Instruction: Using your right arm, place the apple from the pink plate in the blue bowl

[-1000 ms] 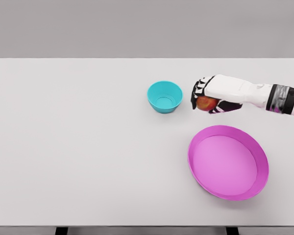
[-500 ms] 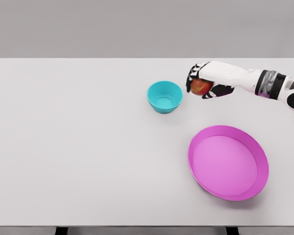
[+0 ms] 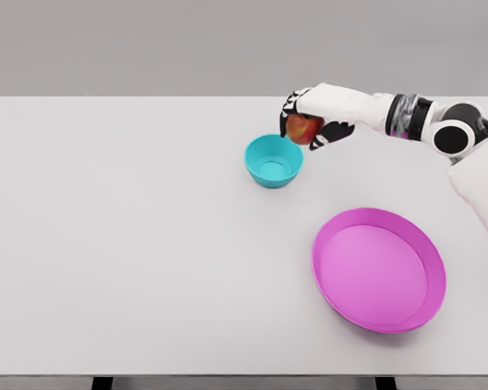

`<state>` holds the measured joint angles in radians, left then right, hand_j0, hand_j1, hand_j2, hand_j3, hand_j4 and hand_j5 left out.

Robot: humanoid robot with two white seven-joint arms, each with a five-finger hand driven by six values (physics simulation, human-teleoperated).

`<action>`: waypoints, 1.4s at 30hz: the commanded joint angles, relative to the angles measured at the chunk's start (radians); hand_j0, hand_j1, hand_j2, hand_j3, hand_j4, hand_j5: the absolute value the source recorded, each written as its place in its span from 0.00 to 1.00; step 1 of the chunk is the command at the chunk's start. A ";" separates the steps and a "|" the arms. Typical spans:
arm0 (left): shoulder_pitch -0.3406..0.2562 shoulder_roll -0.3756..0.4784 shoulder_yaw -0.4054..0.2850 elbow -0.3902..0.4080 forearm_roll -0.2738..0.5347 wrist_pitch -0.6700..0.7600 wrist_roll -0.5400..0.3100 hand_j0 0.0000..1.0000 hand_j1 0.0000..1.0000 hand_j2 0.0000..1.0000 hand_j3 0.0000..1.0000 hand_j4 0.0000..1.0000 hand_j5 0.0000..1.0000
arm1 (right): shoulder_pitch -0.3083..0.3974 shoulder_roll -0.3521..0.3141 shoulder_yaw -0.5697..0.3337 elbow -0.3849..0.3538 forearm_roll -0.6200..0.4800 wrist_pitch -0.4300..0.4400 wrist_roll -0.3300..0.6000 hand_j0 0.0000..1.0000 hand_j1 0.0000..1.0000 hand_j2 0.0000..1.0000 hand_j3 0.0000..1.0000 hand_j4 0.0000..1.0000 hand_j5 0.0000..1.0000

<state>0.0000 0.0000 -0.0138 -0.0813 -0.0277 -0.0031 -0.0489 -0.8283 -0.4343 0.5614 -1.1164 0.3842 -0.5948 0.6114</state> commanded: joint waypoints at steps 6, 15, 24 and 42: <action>0.000 0.000 0.000 0.000 0.000 0.000 0.000 1.00 1.00 1.00 1.00 1.00 1.00 | -0.037 0.074 0.049 0.093 0.019 0.001 -0.001 0.44 0.44 0.44 0.44 0.44 0.44; 0.000 0.000 0.000 0.000 0.000 0.000 0.000 1.00 1.00 1.00 1.00 1.00 1.00 | -0.061 0.101 0.069 0.142 0.033 0.001 -0.001 0.44 0.44 0.44 0.44 0.44 0.44; 0.000 0.000 0.000 0.000 0.000 0.000 0.000 1.00 1.00 1.00 1.00 1.00 1.00 | -0.074 0.118 0.089 0.150 0.035 0.001 -0.001 0.44 0.44 0.44 0.44 0.44 0.44; 0.000 0.000 0.000 0.000 0.000 0.000 0.000 1.00 1.00 1.00 1.00 1.00 1.00 | -0.097 0.129 0.094 0.158 0.032 0.024 -0.001 1.00 1.00 1.00 1.00 1.00 1.00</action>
<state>0.0000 0.0000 -0.0137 -0.0813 -0.0277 -0.0031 -0.0489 -0.9281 -0.3059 0.6561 -0.9548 0.4232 -0.5709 0.6113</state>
